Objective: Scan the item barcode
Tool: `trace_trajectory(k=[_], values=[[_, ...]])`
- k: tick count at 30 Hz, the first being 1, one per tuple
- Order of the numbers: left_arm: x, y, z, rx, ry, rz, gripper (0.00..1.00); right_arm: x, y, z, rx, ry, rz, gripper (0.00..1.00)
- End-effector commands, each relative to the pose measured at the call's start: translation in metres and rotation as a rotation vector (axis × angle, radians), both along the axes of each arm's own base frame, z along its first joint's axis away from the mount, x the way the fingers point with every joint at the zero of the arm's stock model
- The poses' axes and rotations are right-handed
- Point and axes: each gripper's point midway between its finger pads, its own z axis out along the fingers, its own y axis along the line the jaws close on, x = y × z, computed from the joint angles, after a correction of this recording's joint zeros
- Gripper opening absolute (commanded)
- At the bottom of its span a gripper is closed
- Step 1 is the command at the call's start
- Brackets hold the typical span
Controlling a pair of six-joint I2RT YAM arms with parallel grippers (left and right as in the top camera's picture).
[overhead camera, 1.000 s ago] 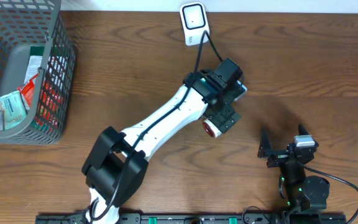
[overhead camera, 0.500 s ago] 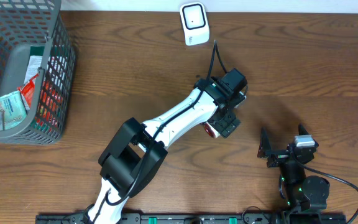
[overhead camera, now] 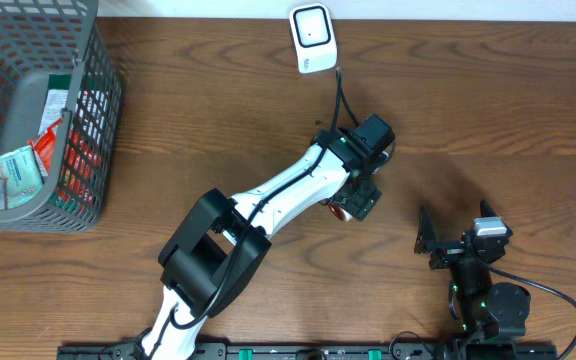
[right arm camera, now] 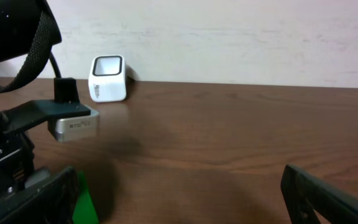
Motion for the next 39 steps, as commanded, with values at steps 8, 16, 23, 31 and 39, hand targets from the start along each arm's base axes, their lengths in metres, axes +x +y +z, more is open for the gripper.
trace_trajectory(k=[8,16,23,31,39], values=[[-0.006,0.009,-0.006,0.016,0.095,0.354,0.49,0.000,-0.003,-0.001,0.002,0.002,-0.012,0.99],[0.000,0.003,-0.004,-0.011,0.076,0.356,0.81,0.000,-0.003,-0.001,0.002,0.002,-0.012,0.99],[-0.002,0.005,-0.006,0.002,0.076,0.352,0.86,0.000,-0.003,-0.001,0.002,0.002,-0.012,0.99],[0.001,0.007,-0.006,0.016,0.053,0.355,0.86,0.000,-0.003,-0.001,0.002,0.002,-0.012,0.99],[0.006,0.003,0.005,-0.011,0.036,0.355,0.87,0.000,-0.003,-0.001,0.002,0.002,-0.012,0.99]])
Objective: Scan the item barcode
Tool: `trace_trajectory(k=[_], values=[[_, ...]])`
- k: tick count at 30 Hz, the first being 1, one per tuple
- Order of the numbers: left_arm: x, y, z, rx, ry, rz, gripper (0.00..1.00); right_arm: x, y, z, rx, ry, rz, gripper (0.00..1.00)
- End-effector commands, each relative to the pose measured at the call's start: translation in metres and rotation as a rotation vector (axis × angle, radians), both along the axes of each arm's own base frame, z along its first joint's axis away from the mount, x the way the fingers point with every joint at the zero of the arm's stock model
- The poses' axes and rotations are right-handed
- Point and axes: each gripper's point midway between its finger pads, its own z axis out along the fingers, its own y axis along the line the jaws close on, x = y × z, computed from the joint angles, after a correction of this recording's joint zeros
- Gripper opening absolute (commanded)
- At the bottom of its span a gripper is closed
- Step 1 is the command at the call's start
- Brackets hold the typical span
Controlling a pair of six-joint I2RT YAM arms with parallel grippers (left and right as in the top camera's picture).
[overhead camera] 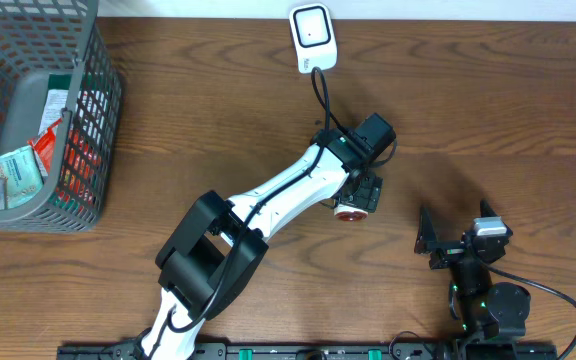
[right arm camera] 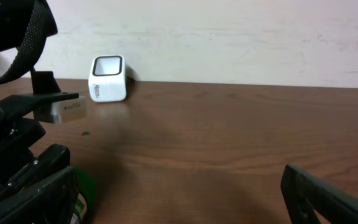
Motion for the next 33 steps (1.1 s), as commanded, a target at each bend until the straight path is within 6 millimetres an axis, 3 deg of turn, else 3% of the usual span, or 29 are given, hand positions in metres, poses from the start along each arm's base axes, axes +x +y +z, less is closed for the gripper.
trace_trajectory(k=[1,9,16,17,22,30,33], values=[[0.004,-0.001,0.003,0.003,-0.017,0.010,0.87,0.000,-0.003,-0.001,0.003,0.002,-0.012,0.99],[0.015,-0.005,0.040,-0.059,-0.084,0.004,0.87,0.000,-0.003,-0.001,0.003,0.002,-0.012,0.99],[0.044,0.027,0.110,-0.156,-0.199,0.088,0.87,0.000,-0.003,-0.001,0.003,0.002,-0.012,0.99],[0.050,0.041,0.131,-0.176,-0.238,0.103,0.87,0.000,-0.003,-0.001,0.003,0.002,-0.012,0.99],[0.060,0.104,0.194,-0.192,-0.337,0.165,0.87,0.000,-0.003,-0.001,0.003,0.002,-0.012,0.99],[0.065,0.259,0.307,0.000,-0.532,0.435,0.87,0.000,-0.003,-0.001,0.003,0.002,-0.012,0.99],[0.064,0.314,0.335,0.055,-0.602,0.573,0.87,0.000,-0.003,-0.001,0.003,0.002,-0.012,0.99]])
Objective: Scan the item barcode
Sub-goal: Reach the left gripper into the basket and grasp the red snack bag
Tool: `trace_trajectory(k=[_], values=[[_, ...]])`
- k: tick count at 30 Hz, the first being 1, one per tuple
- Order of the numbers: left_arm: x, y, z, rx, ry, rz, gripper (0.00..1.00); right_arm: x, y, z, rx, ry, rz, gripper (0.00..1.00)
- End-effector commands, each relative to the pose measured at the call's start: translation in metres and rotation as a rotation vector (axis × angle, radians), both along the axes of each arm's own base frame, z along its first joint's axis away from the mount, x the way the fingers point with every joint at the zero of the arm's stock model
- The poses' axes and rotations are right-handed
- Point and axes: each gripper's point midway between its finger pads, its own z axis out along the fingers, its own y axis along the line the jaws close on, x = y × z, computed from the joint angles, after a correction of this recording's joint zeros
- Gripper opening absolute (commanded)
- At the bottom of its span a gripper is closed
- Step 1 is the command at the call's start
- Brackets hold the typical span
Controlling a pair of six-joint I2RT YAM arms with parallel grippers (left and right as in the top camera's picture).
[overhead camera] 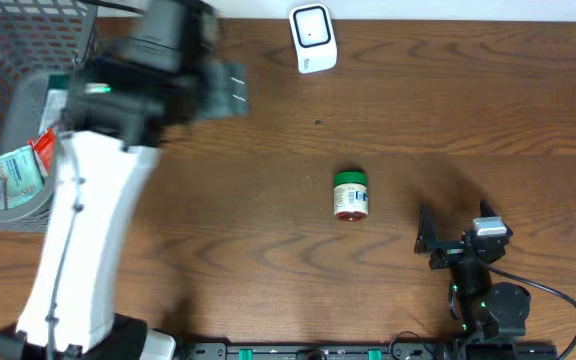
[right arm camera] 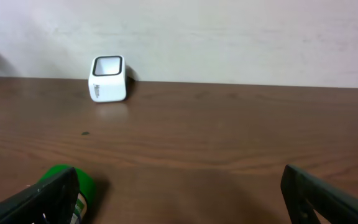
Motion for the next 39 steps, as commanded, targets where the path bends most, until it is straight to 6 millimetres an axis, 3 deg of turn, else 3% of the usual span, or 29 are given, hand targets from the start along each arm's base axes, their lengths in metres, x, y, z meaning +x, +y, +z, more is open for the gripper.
trace_trajectory(k=[1,5,11,14,17,20,27,32,39], values=[[0.000,0.073,0.042,0.089,-0.114,0.178,0.87,0.000,-0.003,-0.001,0.002,0.002,-0.012,0.99],[0.005,0.131,0.053,0.092,-0.162,0.337,0.87,0.000,-0.003,-0.001,0.002,0.002,-0.012,0.99],[0.008,0.205,0.041,0.105,-0.139,0.528,0.87,0.000,-0.003,-0.001,0.002,0.002,-0.012,0.99],[0.004,0.235,0.024,0.099,-0.086,0.611,0.89,0.000,-0.003,-0.001,0.002,0.002,-0.012,0.99],[-0.003,0.259,0.000,0.069,-0.002,0.708,0.99,0.000,-0.003,-0.001,0.002,0.002,-0.012,0.99],[-0.008,0.279,-0.031,0.054,0.104,0.764,0.98,0.000,-0.003,-0.001,0.002,0.002,-0.012,0.99],[0.006,0.299,-0.104,0.035,0.298,0.784,0.98,0.000,-0.003,-0.001,0.002,0.002,-0.012,0.99],[0.023,0.289,-0.147,-0.044,0.396,0.700,0.98,0.000,-0.003,-0.001,0.003,0.002,-0.012,0.99],[0.027,0.290,-0.200,-0.061,0.535,0.681,0.98,0.000,-0.003,-0.001,0.002,0.002,-0.012,0.99]])
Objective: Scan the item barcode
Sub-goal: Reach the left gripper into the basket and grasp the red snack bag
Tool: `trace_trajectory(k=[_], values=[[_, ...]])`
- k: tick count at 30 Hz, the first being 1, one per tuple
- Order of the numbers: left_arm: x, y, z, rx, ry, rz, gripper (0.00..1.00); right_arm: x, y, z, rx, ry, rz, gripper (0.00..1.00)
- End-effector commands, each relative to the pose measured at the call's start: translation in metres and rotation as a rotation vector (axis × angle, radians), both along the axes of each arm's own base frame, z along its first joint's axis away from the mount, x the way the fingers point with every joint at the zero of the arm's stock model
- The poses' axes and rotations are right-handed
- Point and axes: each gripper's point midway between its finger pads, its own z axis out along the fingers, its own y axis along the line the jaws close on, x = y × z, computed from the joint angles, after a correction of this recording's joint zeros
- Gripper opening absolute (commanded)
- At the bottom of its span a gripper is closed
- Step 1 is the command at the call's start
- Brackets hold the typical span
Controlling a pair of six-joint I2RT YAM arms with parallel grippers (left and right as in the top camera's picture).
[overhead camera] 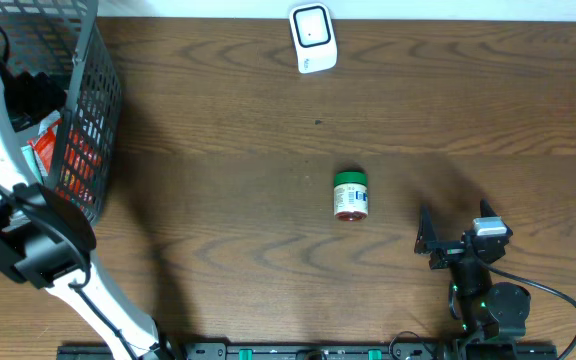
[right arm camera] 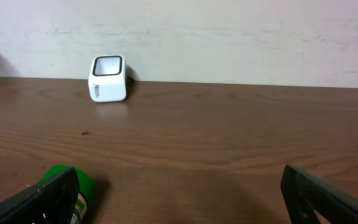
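Observation:
A small jar [overhead camera: 349,195] with a green lid and a red and white label lies on its side in the middle of the wooden table [overhead camera: 218,130], with nothing touching it. In the right wrist view its green lid [right arm camera: 74,182] shows behind my left finger [right arm camera: 39,200]. The white scanner [overhead camera: 311,38] stands at the table's back edge, also seen as the scanner [right arm camera: 108,78] ahead. My right gripper [overhead camera: 455,222] rests open to the right of the jar, right gripper [right arm camera: 179,180] empty. My left arm reaches into the basket; its gripper [overhead camera: 28,90] is a dark shape there.
A grey wire basket [overhead camera: 88,120] stands at the back left, holding several packets [overhead camera: 53,150]. A pale wall [right arm camera: 229,37] runs behind the table's far edge.
My left arm has moved from above the table beside the basket to the far left, with its gripper down in the basket. The jar and my right gripper are unmoved.
My left gripper was first over the jar at the table's middle. Then it stood just behind the jar, which lay on the table. Then the arm was over by the basket with the jar left alone. Now it is inside the basket.

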Motion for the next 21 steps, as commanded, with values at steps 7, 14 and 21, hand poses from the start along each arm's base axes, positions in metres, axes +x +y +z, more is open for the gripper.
trace_trajectory(k=[7,14,21], values=[[0.005,0.001,-0.061,-0.073,0.115,-0.016,0.98,0.000,-0.003,-0.001,0.003,0.002,-0.012,0.99],[0.009,0.001,-0.099,-0.106,0.160,-0.017,0.97,0.000,-0.003,-0.001,0.003,0.002,-0.012,0.99],[0.002,-0.010,-0.133,-0.128,0.206,-0.026,0.92,0.000,-0.003,-0.001,0.003,0.002,-0.012,0.99]])
